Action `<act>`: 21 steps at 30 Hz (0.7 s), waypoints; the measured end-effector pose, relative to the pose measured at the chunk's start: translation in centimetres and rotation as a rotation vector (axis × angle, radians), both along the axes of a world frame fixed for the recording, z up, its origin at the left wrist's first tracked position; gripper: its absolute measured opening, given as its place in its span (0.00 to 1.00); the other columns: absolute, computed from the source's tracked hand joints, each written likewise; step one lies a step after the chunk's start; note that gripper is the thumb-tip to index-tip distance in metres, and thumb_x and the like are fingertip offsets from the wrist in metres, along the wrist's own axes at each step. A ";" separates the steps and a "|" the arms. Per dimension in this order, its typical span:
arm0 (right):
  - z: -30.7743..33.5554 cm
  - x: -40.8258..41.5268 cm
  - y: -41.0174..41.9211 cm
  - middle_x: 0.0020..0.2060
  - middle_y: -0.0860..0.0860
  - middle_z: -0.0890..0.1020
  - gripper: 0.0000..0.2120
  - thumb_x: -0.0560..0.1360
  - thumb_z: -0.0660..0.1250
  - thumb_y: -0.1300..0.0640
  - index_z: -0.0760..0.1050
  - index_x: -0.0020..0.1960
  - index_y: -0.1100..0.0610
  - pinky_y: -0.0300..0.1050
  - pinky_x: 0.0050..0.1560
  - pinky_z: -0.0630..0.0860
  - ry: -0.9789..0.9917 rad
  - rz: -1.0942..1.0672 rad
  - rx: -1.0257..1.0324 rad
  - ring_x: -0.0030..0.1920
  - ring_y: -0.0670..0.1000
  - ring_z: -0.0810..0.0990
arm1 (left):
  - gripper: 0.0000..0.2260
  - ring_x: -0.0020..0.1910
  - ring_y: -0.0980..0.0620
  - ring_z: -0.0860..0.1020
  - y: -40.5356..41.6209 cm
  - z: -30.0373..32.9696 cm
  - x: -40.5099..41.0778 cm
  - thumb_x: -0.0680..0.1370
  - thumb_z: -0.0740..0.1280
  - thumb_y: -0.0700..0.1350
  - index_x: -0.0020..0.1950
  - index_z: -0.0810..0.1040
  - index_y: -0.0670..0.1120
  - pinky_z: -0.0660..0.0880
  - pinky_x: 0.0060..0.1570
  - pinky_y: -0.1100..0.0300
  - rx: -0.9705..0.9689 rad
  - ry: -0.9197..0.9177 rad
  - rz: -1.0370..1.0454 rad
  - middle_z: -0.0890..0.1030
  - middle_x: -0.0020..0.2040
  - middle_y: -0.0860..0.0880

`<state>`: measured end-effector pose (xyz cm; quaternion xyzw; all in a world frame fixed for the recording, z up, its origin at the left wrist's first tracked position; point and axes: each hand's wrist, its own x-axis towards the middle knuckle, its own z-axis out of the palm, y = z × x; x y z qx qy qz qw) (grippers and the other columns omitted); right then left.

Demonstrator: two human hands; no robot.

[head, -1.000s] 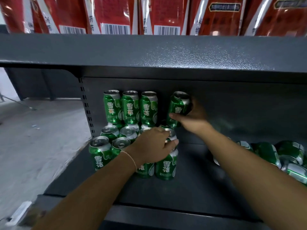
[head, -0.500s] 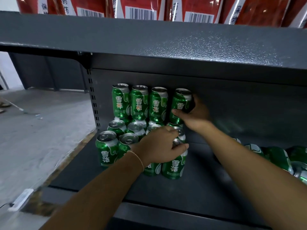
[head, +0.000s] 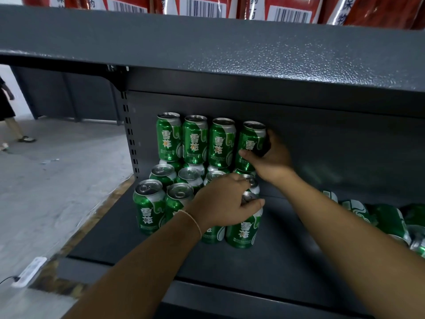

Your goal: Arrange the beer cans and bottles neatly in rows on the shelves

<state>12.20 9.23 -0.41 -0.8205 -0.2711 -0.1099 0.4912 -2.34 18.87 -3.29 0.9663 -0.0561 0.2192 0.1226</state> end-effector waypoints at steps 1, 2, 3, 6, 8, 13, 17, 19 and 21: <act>0.0 0.1 0.0 0.64 0.50 0.78 0.38 0.66 0.79 0.43 0.68 0.70 0.50 0.46 0.61 0.75 -0.002 0.004 0.002 0.62 0.51 0.77 | 0.25 0.44 0.52 0.74 0.0 0.0 0.0 0.75 0.55 0.66 0.45 0.76 0.45 0.75 0.44 0.55 0.002 0.003 0.003 0.75 0.45 0.49; 0.0 0.2 0.0 0.64 0.50 0.78 0.38 0.65 0.79 0.43 0.68 0.70 0.50 0.48 0.62 0.76 -0.007 0.006 0.003 0.62 0.51 0.78 | 0.25 0.44 0.52 0.75 0.0 0.0 0.0 0.75 0.55 0.66 0.46 0.76 0.45 0.75 0.44 0.55 0.004 0.008 0.006 0.75 0.46 0.49; -0.1 0.2 -0.1 0.64 0.49 0.78 0.38 0.65 0.79 0.42 0.68 0.70 0.49 0.49 0.62 0.76 -0.005 0.005 0.001 0.62 0.51 0.78 | 0.25 0.44 0.52 0.75 0.0 0.0 0.0 0.75 0.56 0.66 0.46 0.76 0.45 0.75 0.44 0.55 0.005 0.008 0.006 0.75 0.46 0.49; -0.1 0.0 -0.3 0.65 0.49 0.77 0.40 0.64 0.79 0.41 0.67 0.71 0.48 0.49 0.62 0.76 0.009 0.002 0.002 0.62 0.50 0.77 | 0.24 0.45 0.52 0.75 0.0 -0.1 0.0 0.75 0.57 0.66 0.48 0.77 0.46 0.75 0.44 0.56 -0.003 0.000 0.004 0.75 0.47 0.50; -0.2 -0.3 -0.4 0.64 0.48 0.78 0.39 0.64 0.80 0.43 0.68 0.70 0.48 0.45 0.61 0.76 0.023 0.009 0.020 0.62 0.49 0.77 | 0.24 0.44 0.52 0.75 0.0 -0.1 0.1 0.75 0.57 0.66 0.48 0.77 0.46 0.73 0.42 0.58 0.000 -0.005 0.011 0.74 0.46 0.50; -0.6 -0.8 -1.2 0.59 0.50 0.80 0.32 0.67 0.79 0.46 0.71 0.67 0.53 0.40 0.53 0.73 0.073 0.009 -0.055 0.58 0.50 0.79 | 0.21 0.42 0.54 0.74 0.0 -0.1 0.0 0.74 0.59 0.65 0.44 0.75 0.48 0.75 0.42 0.57 -0.035 -0.023 -0.013 0.73 0.44 0.52; -1.0 -0.7 -3.7 0.61 0.55 0.79 0.36 0.70 0.77 0.50 0.66 0.73 0.57 0.44 0.57 0.75 0.131 -0.001 -0.051 0.56 0.51 0.79 | 0.25 0.48 0.54 0.77 0.0 0.0 -0.2 0.74 0.58 0.67 0.54 0.79 0.48 0.77 0.48 0.55 -0.052 -0.005 -0.006 0.77 0.50 0.51; -0.9 -0.5 -5.6 0.57 0.55 0.80 0.32 0.72 0.75 0.51 0.68 0.71 0.58 0.42 0.54 0.74 0.135 -0.040 -0.060 0.51 0.50 0.78 | 0.29 0.49 0.54 0.77 -0.1 0.2 -0.3 0.73 0.55 0.68 0.55 0.79 0.46 0.77 0.49 0.54 -0.043 0.014 -0.002 0.78 0.52 0.50; -0.7 -0.1 -7.8 0.50 0.53 0.80 0.27 0.74 0.74 0.51 0.71 0.69 0.58 0.42 0.53 0.74 0.118 -0.117 -0.074 0.50 0.51 0.79 | 0.28 0.51 0.52 0.77 -0.1 0.4 -0.4 0.74 0.56 0.67 0.56 0.79 0.45 0.77 0.51 0.54 -0.032 0.044 -0.014 0.78 0.54 0.48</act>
